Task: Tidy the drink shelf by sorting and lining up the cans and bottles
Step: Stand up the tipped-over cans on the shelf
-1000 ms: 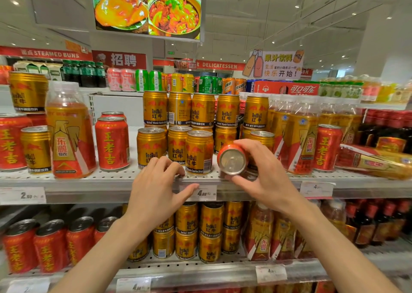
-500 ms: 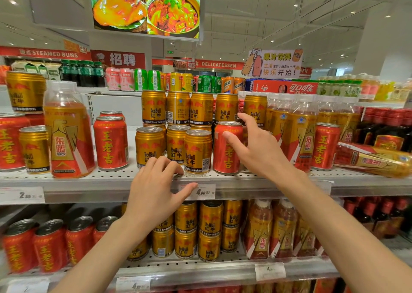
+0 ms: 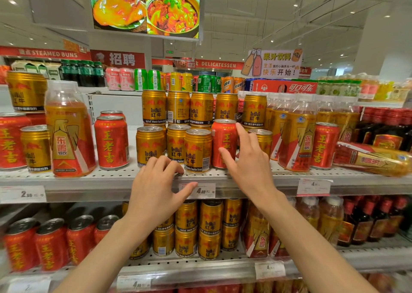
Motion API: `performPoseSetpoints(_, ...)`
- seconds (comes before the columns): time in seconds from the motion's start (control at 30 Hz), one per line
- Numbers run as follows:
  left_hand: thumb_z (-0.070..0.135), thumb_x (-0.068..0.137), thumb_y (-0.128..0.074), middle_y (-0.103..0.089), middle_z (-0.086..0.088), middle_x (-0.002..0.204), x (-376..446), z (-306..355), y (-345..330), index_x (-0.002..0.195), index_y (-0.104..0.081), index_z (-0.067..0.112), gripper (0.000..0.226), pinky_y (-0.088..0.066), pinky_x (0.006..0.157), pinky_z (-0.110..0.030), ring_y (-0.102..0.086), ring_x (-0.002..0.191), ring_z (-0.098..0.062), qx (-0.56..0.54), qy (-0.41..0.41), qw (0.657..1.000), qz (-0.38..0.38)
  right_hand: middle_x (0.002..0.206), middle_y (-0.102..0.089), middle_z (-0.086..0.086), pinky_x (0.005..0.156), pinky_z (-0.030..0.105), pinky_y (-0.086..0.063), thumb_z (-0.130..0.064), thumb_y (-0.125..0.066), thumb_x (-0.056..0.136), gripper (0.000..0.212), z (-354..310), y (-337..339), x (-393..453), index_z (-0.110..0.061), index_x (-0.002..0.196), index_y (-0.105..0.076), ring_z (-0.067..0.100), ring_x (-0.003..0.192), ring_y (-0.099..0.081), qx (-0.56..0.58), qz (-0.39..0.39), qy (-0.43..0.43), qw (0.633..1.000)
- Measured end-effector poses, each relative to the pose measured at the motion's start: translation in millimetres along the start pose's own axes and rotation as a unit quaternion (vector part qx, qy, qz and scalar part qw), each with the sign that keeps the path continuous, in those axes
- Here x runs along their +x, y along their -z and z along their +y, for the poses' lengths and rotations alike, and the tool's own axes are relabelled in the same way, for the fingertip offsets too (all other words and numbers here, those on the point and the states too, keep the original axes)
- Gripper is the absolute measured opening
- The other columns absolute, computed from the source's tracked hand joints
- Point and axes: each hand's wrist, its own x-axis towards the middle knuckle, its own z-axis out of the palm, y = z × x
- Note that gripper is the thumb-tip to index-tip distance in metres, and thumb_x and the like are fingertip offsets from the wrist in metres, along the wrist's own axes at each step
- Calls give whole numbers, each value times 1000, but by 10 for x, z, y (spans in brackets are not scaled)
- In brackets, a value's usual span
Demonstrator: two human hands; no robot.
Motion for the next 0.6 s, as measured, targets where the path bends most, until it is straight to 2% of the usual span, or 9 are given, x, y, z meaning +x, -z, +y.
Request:
performPoseSetpoints(0.13,60,80,-70,-60,6,93,-12,21,-8,93,-67,22,40,-47,70,-31,-54,90,-18,-3,4,1000,5,132,-55,2,80,30,-52,-45,-62,96,64,-20,-48,-35,-20,150,-36,20,106,-65,31,31,-22,999)
performPoseSetpoints(0.23,59,81,-70,-60,4,94,-31,17,-8,95,-67,22,40,-49,73,-34,-54,92,-19,-7,7,1000,3,128,-58,0,76,23,-40,-38,-63,97,50,-46,-80,-69,-19,139,-45,17,106,-63,39,14,-32,999)
performPoseSetpoints(0.3,56,82,-70,-60,4,97,-46,1,3,98,-68,21,39,-49,76,-35,-54,94,-19,-10,6,1000,-6,124,-60,-2,77,23,-45,-38,-62,97,41,-50,-83,-104,-19,132,-52,15,104,-65,48,-4,-30,998)
performPoseSetpoints(0.4,50,85,-71,-61,4,103,-77,-11,37,106,-70,21,36,-47,84,-34,-53,100,-18,-26,-1,1000,-18,118,-61,-5,87,35,-57,-37,-63,97,33,-54,-18,-190,-19,125,-60,10,99,-65,91,-31,-41,994)
performPoseSetpoints(0.47,47,88,-69,-63,5,108,-135,-19,79,110,-70,22,34,-46,90,-36,-54,105,-17,-63,-2,998,-17,116,-61,-8,92,38,-57,-34,-63,97,29,-79,58,-314,-21,123,-62,6,101,-64,125,-42,-46,990)
performPoseSetpoints(0.6,45,91,-62,-62,6,128,-345,-56,150,122,-67,19,40,-45,108,-37,-51,126,-13,-157,-2,987,-34,120,-61,-14,97,32,-53,-32,-64,97,32,-157,191,-700,-29,129,-58,2,111,-60,173,-42,-62,982)
